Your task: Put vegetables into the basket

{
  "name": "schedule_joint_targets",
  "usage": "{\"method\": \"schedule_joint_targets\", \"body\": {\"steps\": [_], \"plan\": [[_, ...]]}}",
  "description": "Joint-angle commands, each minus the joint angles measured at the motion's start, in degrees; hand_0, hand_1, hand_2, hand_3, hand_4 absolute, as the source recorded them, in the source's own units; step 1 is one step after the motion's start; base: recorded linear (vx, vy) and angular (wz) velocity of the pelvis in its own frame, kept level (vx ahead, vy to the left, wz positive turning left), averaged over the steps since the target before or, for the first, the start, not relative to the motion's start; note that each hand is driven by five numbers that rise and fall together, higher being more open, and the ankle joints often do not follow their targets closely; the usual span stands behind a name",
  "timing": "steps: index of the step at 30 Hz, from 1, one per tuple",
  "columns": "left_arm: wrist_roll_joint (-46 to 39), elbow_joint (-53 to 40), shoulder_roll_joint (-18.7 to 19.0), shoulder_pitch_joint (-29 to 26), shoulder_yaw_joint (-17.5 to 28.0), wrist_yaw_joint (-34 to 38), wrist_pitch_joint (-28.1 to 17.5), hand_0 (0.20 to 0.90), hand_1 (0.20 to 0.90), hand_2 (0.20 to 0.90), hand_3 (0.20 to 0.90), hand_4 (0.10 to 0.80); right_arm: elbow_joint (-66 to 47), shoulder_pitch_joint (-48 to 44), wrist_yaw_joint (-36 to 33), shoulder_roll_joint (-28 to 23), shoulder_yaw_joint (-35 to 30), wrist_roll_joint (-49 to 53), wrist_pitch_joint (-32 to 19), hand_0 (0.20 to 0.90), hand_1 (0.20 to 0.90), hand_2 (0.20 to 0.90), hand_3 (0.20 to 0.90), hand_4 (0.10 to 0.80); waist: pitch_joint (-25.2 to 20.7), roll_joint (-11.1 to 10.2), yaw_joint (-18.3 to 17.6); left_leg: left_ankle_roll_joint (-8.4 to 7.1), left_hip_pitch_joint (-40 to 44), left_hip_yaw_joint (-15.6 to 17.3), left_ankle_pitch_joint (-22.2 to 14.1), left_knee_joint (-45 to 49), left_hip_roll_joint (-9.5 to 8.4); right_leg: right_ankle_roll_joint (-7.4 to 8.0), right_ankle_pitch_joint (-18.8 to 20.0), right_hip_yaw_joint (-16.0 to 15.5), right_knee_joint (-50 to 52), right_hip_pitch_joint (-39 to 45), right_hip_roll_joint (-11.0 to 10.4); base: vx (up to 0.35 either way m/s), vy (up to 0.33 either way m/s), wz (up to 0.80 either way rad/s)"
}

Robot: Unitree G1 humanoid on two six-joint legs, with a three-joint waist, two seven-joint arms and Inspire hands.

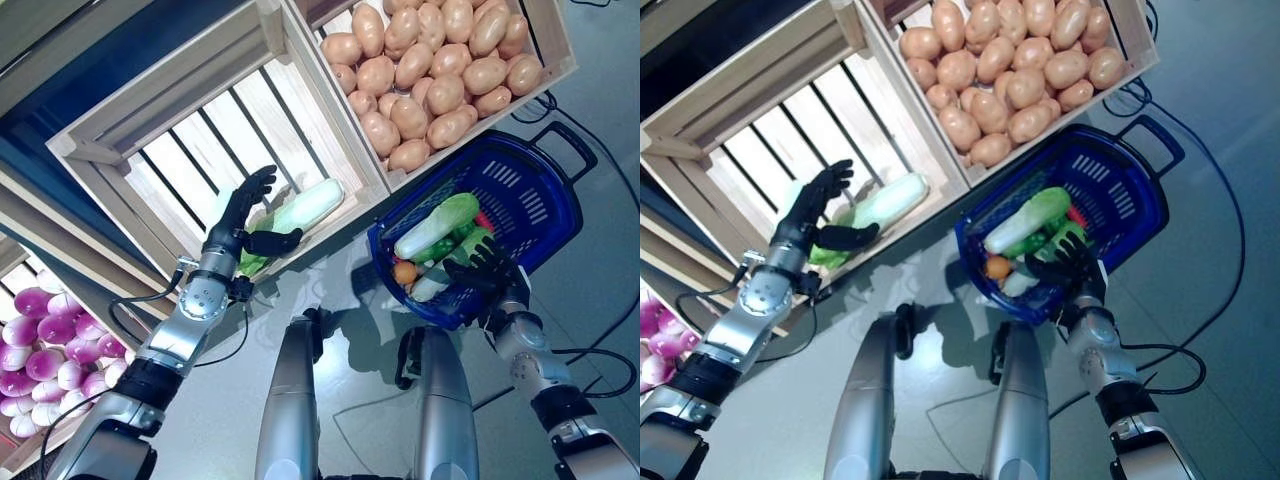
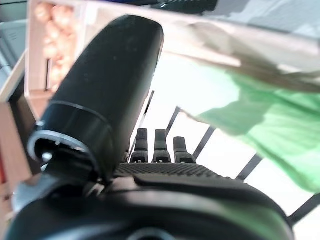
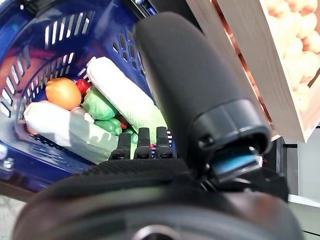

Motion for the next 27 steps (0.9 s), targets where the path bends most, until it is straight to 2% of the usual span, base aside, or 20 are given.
{"method": "schedule_joint_targets", "body": {"steps": [1, 10, 16, 24, 27], "plan": [[1.4, -0.8, 1.5, -6.5, 2.5, 4.0, -1.6, 0.9, 0.9, 0.9, 0.9, 0.8, -3.1, -4.6, -0.3, -2.4, -0.4, -1.4, -3.1, 0.9, 0.9, 0.9, 0.9, 0.8, -0.1, -0.2, -0.6, 4.42, 4.2, 4.0, -6.3, 1.0, 0.1, -1.35, 8.0, 1.0, -7.1, 1.8, 0.7, 0.0, 0.0, 0.0], [0.5, 5.0, 1.0, -7.4, 0.0, 2.6, 2.0, 0.9, 0.9, 0.9, 0.9, 0.8, -3.6, -5.1, 0.2, -2.7, -0.3, -1.8, -3.0, 0.9, 0.9, 0.9, 0.9, 0.8, -0.1, -0.5, -1.0, 4.56, 3.5, 4.0, -6.4, 1.2, 0.34, -1.08, 8.2, 0.8, -7.0, 1.0, 0.6, 0.0, 0.0, 0.0], [6.0, 9.9, 1.5, -8.1, -1.0, 8.6, 5.0, 0.9, 0.9, 0.9, 0.9, 0.8, -4.0, -5.6, 0.2, -3.2, -0.1, -1.7, -2.9, 0.9, 0.9, 0.9, 0.9, 0.8, -0.1, -0.8, -1.1, 4.35, 3.1, 4.0, -6.3, 1.5, 0.66, -1.04, 8.3, 0.8, -7.2, 1.0, 0.5, 0.0, 0.0, 0.0], [9.2, 12.8, 0.9, -7.7, -1.1, 10.9, 7.3, 0.9, 0.9, 0.9, 0.9, 0.8, -4.8, -4.9, 0.1, -3.0, -0.5, -2.4, -3.4, 0.9, 0.9, 0.9, 0.9, 0.8, -0.1, -1.0, -1.1, 4.42, 2.5, 3.7, -6.8, 2.5, 0.54, -1.01, 7.7, 0.7, -6.4, 0.4, 0.2, 0.0, 0.0, 0.0], [11.7, 14.6, 1.1, -8.1, -1.7, 16.2, 8.4, 0.9, 0.9, 0.9, 0.9, 0.8, -5.4, -4.9, 0.1, -3.1, -0.5, -2.7, -3.8, 0.9, 0.9, 0.9, 0.9, 0.8, -0.1, -1.2, -1.3, 4.35, 2.2, 3.8, -7.0, 2.7, 0.65, -0.91, 7.6, 0.7, -6.2, 0.1, 0.2, 0.0, 0.0, 0.0]]}}
